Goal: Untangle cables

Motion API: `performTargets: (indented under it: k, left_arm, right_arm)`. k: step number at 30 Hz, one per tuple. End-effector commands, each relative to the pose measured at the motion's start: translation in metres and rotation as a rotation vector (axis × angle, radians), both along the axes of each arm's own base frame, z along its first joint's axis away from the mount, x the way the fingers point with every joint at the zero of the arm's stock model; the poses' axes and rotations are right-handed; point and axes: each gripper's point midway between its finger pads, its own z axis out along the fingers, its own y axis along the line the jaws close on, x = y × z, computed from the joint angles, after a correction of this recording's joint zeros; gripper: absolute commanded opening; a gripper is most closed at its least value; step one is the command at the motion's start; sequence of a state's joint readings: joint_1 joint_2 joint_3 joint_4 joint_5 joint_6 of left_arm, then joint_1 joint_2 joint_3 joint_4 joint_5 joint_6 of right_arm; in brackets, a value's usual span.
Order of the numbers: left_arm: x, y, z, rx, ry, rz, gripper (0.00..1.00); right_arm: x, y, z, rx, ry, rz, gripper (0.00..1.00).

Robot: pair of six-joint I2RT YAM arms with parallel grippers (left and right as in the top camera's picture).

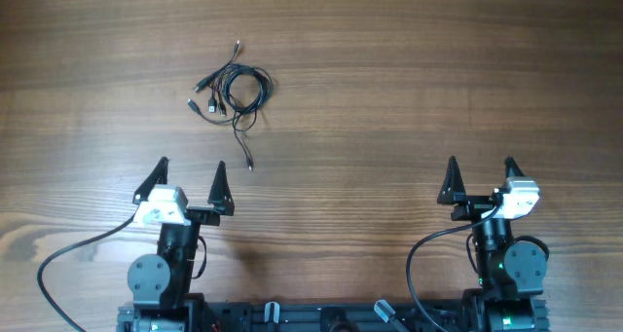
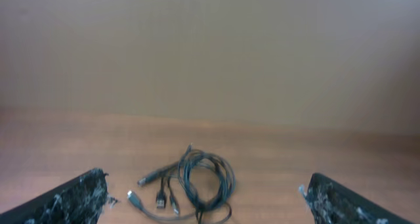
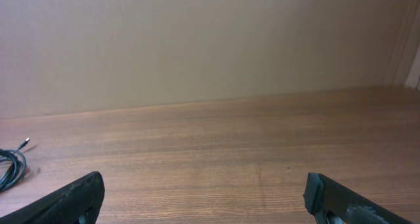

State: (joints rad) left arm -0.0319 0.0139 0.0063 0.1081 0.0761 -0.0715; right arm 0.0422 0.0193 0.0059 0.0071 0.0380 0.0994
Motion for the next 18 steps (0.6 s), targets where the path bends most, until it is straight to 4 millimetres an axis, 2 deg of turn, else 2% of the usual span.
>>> performTargets:
  k: [1, 3, 8, 18]
  left_arm:
    - [-0.003, 0.001, 0.018, 0.011, -0.077, 0.007, 1.00]
    - [-0.006, 0.001, 0.035, 0.009, -0.146, 0.008, 1.00]
    - [-0.014, 0.001, 0.061, 0.003, -0.258, 0.008, 1.00]
    - [-0.015, 0.001, 0.063, -0.080, -0.255, -0.011, 1.00]
  right_arm:
    - [-0.001, -0.004, 0.003, -0.018, -0.013, -0.018, 1.00]
    - [-0.001, -0.004, 0.003, -0.018, -0.013, -0.019, 1.00]
    - [-0.001, -0.004, 0.003, -0.018, -0.013, -0.019, 1.00]
    - [-0.001, -0.004, 0.003, -0.018, -0.013, -0.019, 1.00]
